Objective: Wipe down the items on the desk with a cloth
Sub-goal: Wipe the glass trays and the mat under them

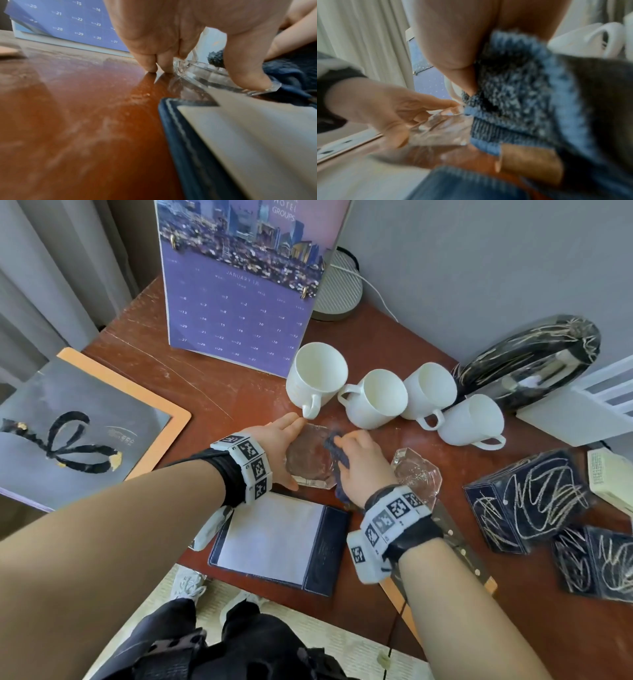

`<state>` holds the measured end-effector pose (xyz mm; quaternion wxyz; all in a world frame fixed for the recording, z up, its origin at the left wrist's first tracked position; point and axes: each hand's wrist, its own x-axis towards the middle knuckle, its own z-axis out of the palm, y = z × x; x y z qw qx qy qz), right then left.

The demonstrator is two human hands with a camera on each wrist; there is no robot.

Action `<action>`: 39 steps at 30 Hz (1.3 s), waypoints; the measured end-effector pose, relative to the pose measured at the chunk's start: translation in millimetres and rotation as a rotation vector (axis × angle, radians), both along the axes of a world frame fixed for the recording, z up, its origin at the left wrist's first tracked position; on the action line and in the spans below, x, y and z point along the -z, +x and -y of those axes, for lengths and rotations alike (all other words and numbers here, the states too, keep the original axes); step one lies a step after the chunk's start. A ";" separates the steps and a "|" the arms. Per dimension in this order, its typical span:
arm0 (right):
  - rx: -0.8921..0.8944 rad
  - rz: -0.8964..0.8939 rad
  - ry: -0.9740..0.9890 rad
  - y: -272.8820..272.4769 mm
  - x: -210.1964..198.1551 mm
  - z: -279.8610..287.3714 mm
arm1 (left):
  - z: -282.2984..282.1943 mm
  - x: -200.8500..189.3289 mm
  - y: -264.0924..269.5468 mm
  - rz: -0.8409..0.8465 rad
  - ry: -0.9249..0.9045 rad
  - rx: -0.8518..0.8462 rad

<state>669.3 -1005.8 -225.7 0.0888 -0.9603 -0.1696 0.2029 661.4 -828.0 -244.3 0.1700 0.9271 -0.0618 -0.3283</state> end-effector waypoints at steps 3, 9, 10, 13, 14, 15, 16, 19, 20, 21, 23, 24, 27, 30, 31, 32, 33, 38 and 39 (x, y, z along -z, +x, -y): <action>-0.106 -0.027 -0.005 -26.2 1.9 5.6 | -1.3 -1.0 0.7 0.005 -0.019 0.003; 0.114 -0.046 0.101 -16.9 -6.4 14.3 | -1.0 1.1 -2.5 0.014 -0.023 -0.021; 0.137 -0.022 0.070 -15.6 -6.0 13.3 | -0.7 1.1 -2.8 0.014 -0.026 -0.029; 0.099 -0.024 -0.060 -26.4 -3.8 4.7 | 0.3 1.1 -2.7 0.008 -0.045 -0.044; 0.072 -0.022 -0.088 -31.5 -3.4 2.1 | 0.4 1.3 -2.3 0.011 -0.045 -0.047; 0.033 -0.026 -0.102 -36.6 -3.1 -0.4 | 0.4 1.5 -1.8 0.014 -0.043 -0.046; -0.013 -0.037 -0.107 -40.9 -3.3 -2.6 | 0.7 1.5 -1.5 0.015 -0.041 -0.044; -0.075 -0.071 -0.053 -42.1 -6.5 -4.9 | 1.5 -0.1 -2.7 0.030 -0.028 -0.039; -0.021 -0.060 -0.024 -39.0 -8.9 -3.3 | 1.2 -1.0 -3.0 0.034 -0.026 -0.038; 0.054 -0.031 -0.006 -35.6 -11.2 0.0 | -0.2 -2.0 -2.9 0.034 -0.024 -0.036; 0.149 0.020 -0.035 -31.3 -12.4 6.5 | -5.1 -4.0 -1.4 0.033 -0.023 -0.019; 0.143 0.013 -0.068 -31.7 -11.8 7.3 | -7.9 -4.8 -0.1 0.032 -0.024 -0.008; 0.116 -0.009 -0.081 -40.9 -6.5 -0.8 | -11.9 -6.4 1.2 0.035 -0.034 -0.008; 0.001 0.000 -0.077 -49.6 -3.0 -16.2 | -8.2 -6.2 -0.7 0.067 -0.028 -0.031; -0.044 -0.009 -0.083 -51.7 -1.9 -21.1 | -7.2 -6.2 -1.1 0.068 -0.024 -0.033; -0.068 -0.021 -0.084 -53.1 -1.3 -25.5 | -6.6 -5.9 -1.1 0.069 -0.023 -0.032; -0.080 -0.033 -0.077 -53.0 -1.6 -28.3 | -6.7 -5.9 -0.5 0.074 -0.025 -0.029; -0.044 -0.072 0.056 -42.6 -10.4 -16.1 | -7.2 -4.0 1.4 0.074 -0.080 -0.012; -0.008 -0.041 0.060 -41.2 -11.3 -12.7 | -7.0 -3.4 1.2 0.075 -0.089 -0.013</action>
